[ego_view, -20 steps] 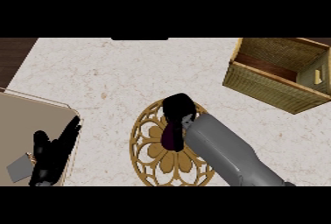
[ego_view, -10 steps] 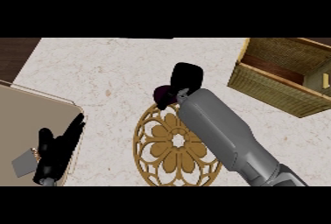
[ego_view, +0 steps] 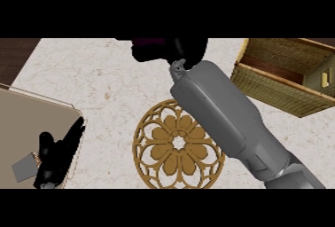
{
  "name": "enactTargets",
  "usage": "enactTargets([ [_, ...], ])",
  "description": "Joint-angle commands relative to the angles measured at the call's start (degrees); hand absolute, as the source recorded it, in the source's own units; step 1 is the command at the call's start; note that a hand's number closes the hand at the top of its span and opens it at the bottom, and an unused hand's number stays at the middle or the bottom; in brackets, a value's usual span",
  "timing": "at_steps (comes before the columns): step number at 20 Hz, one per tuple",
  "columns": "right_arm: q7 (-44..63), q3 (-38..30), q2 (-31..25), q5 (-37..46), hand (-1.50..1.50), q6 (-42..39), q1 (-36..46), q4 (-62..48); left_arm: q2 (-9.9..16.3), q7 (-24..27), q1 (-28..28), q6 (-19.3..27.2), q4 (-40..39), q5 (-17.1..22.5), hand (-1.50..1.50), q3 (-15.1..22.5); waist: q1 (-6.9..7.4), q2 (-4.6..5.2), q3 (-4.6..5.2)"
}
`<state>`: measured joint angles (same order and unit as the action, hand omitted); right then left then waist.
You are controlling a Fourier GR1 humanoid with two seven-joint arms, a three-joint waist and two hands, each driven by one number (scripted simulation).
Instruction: Pick the eggplant from the placemat and place it in the basket
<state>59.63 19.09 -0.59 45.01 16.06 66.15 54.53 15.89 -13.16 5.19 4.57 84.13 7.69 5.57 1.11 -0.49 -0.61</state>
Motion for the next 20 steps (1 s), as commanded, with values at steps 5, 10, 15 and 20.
enactTargets([
  [5,11.9,-7.2,-1.1,10.6,1.50,10.7,8.8,4.4,-1.4,-1.8,1.7,1.3,-3.9,0.1,0.00,-0.7,-1.57,0.14,0.70],
  [10,13.4,-13.6,-8.8,12.9,1.50,2.2,15.2,3.3,-0.6,-0.8,5.6,0.0,-2.3,-0.4,0.00,0.1,-1.42,-0.01,0.68],
  [15,13.9,-17.6,-11.7,14.9,1.50,-1.3,17.9,2.7,0.0,-3.8,3.4,-0.4,-0.2,0.1,0.00,-0.3,-1.12,0.22,0.66],
  [20,12.4,-21.0,-15.1,15.1,1.50,-4.3,19.7,0.9,-2.4,-1.1,3.2,1.1,-2.9,-1.2,0.00,0.0,-1.05,0.36,0.69],
])
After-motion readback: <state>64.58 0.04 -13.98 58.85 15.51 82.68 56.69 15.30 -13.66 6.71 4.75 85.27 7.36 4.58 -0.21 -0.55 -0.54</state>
